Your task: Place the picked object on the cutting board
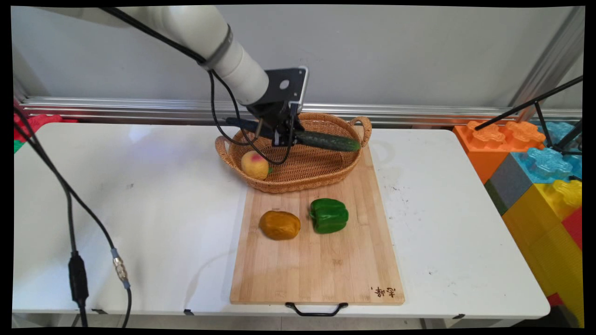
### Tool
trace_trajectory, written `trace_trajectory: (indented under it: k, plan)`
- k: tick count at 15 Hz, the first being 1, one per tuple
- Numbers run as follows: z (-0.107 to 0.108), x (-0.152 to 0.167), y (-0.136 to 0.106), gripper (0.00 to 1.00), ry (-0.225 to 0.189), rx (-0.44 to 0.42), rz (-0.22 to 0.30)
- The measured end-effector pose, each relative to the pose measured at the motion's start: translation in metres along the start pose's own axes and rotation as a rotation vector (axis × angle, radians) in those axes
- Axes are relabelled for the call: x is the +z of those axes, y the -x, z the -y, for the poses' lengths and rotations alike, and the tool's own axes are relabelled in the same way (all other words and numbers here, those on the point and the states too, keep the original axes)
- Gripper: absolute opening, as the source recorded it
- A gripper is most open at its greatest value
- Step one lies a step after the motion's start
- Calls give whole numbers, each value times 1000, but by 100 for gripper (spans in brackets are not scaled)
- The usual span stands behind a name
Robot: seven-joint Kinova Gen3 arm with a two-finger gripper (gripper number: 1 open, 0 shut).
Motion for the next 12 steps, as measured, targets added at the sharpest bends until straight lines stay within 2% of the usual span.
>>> trace_trajectory:
  k: [2, 5, 7, 12]
  plan:
    - [-8, -22, -14, 0, 1, -10, -24]
    - [-27, -43, -33, 0, 34, -23, -54]
    - [-42, -55, -45, 0, 69, -36, -65]
    - [-105, -78, -68, 0, 199, -110, -63]
